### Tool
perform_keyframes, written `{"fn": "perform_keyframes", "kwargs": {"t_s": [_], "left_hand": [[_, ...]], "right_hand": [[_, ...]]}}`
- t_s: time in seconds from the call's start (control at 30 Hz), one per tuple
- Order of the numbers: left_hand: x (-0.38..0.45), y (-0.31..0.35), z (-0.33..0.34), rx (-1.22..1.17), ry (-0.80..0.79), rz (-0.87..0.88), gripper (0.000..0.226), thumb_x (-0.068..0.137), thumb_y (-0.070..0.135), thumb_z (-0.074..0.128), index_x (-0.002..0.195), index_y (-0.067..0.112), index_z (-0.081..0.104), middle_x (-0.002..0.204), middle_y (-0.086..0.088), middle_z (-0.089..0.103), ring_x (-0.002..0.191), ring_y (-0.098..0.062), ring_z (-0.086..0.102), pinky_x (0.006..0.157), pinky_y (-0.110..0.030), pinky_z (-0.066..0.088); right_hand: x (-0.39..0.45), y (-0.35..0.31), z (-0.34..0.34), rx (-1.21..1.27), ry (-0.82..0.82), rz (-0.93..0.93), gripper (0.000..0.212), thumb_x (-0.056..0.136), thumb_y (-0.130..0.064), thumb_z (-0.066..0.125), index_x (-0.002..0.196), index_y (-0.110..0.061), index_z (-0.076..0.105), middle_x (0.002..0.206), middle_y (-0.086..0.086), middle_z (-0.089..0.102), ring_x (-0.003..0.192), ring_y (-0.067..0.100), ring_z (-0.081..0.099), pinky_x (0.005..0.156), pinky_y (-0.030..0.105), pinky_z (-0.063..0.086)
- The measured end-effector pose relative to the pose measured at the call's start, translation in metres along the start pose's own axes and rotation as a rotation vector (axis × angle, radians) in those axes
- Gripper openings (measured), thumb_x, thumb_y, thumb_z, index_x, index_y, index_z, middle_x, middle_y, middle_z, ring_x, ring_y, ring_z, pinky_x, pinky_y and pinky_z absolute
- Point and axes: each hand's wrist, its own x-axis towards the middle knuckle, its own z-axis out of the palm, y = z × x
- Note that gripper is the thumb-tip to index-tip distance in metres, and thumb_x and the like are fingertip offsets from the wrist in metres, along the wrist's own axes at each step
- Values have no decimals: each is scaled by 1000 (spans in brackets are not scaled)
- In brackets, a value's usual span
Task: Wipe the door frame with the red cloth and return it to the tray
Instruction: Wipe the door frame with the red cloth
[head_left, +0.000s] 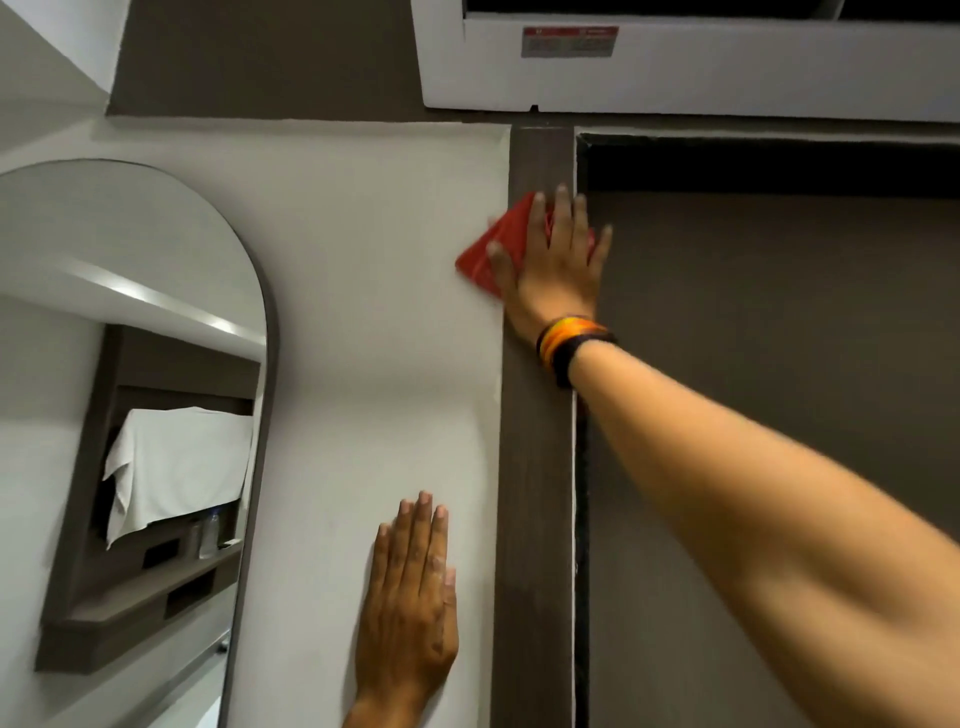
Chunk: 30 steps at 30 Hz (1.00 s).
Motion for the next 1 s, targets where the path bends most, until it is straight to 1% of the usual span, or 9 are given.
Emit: {"fn": "perform_keyframes", "kwargs": {"t_s": [0.1,0.23,0.37,0.47,0.6,0.7,0.8,0.9,1.0], "left_hand": [[0,0,4,14,25,10,65,100,27,38,161,13,23,173,-5,11,161,-24,7,132,-34,-2],[0,-1,3,14,48,30,63,103,26,31,162,13,16,173,-6,10,161,-25,10,132,-36,1],[5,5,-6,26,81,33,58,104,21,32,159,6,26,170,-13,19,159,-29,18,132,-42,7],[0,5,-4,0,76,39,58,105,17,35,160,7,20,168,-16,22,158,-30,18,131,-44,9],[0,2,4,27,76,30,61,106,25,33,162,9,14,171,-14,15,160,-26,7,132,-41,3],[-1,-1,7,9,89,41,60,106,22,27,162,10,12,171,-13,12,160,-22,-3,132,-40,1],[-2,-4,9,2,107,58,59,106,21,28,162,10,13,171,-12,12,160,-24,0,132,-41,1],[-2,-3,8,-3,120,59,59,105,20,29,162,8,16,171,-14,15,160,-27,5,132,-41,2],[-3,-1,6,-9,122,56,59,105,19,30,161,8,17,170,-15,16,160,-26,5,132,-42,4]], "right_hand": [[39,-4,-4,-26,-2,21,77,100,-61,25,161,-15,14,171,11,9,158,31,3,125,63,1],[-14,1,4,0,58,-10,72,101,-56,31,159,-14,22,169,11,18,157,31,12,126,60,5],[-132,7,17,-23,53,-18,71,101,-58,30,158,-15,25,168,11,23,157,30,16,126,60,11],[-235,14,30,-48,10,-36,71,102,-57,33,158,-14,26,167,13,24,157,31,16,125,61,13],[-372,27,49,-55,-74,-46,74,101,-57,40,159,-13,24,169,13,14,158,31,10,126,63,7],[-476,33,61,-46,-142,-42,79,99,-58,44,160,-17,18,171,8,4,158,31,9,126,62,1],[-558,42,70,-123,-209,-81,83,98,-62,40,162,-18,8,172,7,0,158,30,5,126,62,-1],[-584,50,67,-135,-274,-172,83,99,-61,39,161,-17,7,171,7,-3,159,28,2,126,63,2],[-547,56,58,-56,-271,-270,75,102,-53,39,161,-16,9,172,7,0,159,27,4,121,67,12]]}}
